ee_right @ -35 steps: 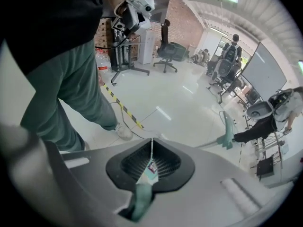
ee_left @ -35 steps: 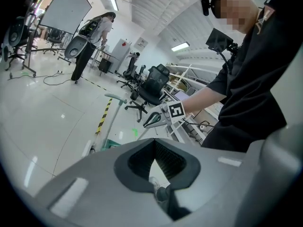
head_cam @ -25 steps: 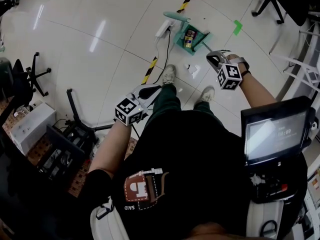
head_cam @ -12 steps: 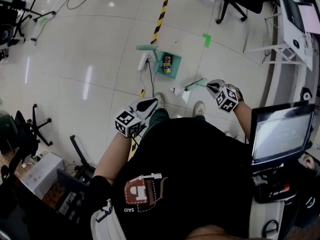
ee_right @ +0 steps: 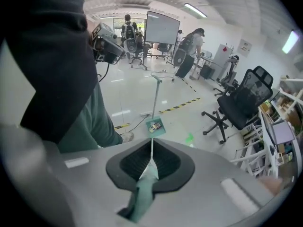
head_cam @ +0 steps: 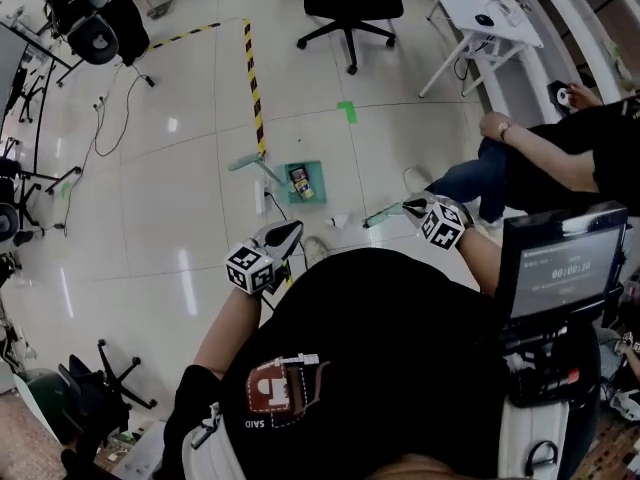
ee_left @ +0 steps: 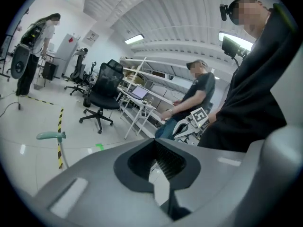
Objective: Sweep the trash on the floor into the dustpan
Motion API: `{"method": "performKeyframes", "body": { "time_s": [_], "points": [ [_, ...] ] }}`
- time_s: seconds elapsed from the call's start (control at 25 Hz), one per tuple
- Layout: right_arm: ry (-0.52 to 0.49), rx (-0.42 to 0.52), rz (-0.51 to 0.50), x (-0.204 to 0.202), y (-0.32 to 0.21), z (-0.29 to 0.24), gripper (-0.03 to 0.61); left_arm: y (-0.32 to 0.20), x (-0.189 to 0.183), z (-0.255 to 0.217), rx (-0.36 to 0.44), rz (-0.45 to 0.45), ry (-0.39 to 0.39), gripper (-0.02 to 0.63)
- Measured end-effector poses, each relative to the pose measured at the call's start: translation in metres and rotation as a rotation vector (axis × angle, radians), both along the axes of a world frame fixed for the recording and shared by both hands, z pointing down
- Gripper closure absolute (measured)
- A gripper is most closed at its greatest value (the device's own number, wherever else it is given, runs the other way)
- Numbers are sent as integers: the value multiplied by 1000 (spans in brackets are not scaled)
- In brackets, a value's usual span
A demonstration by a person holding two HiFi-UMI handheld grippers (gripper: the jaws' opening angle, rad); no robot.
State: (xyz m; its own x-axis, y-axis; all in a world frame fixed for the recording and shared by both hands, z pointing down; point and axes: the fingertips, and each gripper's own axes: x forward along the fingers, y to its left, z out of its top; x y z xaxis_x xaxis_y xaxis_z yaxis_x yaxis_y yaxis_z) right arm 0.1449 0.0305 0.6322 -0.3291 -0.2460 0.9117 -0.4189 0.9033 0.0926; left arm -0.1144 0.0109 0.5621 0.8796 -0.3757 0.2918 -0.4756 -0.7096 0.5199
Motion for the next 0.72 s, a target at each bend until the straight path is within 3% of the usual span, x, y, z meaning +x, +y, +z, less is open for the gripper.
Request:
{"method": "performKeyframes", "body": {
  "time_s": [0.24, 0.48, 0.72],
  "points": [
    [-55, 0, -52, 29, 81, -9, 572, 69, 63, -16, 35, -16, -14, 612],
    [-112, 22, -131, 58, 173, -51, 572, 188, 126, -42, 21, -92, 14, 612],
    [-148, 23, -129, 81, 247, -56, 572, 271, 135, -70, 46, -111, -20, 611]
  ]
}}
